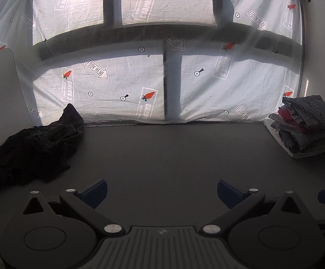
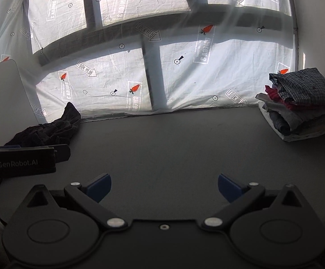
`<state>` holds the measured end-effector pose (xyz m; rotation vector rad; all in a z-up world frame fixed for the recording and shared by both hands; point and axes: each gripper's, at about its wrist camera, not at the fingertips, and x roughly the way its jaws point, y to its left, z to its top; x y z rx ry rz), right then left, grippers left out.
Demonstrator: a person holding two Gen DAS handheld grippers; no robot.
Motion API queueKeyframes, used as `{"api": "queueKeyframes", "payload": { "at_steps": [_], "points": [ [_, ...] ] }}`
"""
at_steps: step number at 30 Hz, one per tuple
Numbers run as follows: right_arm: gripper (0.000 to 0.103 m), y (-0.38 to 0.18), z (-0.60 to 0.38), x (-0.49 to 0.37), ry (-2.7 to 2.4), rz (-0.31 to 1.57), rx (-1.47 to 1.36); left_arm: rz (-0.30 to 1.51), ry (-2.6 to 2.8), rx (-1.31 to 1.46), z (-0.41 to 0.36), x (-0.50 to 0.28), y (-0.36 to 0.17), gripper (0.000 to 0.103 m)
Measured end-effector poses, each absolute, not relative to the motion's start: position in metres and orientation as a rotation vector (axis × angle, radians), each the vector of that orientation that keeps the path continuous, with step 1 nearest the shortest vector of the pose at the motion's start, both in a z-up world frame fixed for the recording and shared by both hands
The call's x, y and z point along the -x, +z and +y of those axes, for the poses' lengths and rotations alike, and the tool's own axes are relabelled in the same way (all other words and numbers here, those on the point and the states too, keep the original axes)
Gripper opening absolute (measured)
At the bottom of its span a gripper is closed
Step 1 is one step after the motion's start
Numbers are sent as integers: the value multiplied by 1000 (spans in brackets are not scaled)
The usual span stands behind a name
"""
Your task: Fold clothes
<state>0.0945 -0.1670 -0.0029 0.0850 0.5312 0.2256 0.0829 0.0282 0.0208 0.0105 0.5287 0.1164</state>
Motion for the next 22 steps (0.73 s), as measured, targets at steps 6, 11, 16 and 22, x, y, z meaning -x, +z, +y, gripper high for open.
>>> {"api": "queueKeyframes", "payload": {
  "at_steps": [6,11,16,22],
  "points": [
    [103,-8,-150,-72,231,572,-62,543,104,25,42,-64,15,103],
    [103,-9,-147,-68,226,592,-64,550,88,33,42,-55,12,103],
    [103,-8,-144,-63,220,587,-51,552,77,43,43,-49,10,103],
    [103,-7,-141,-60,231,581,-36,548,80,47,43,-46,12,103]
  ]
}}
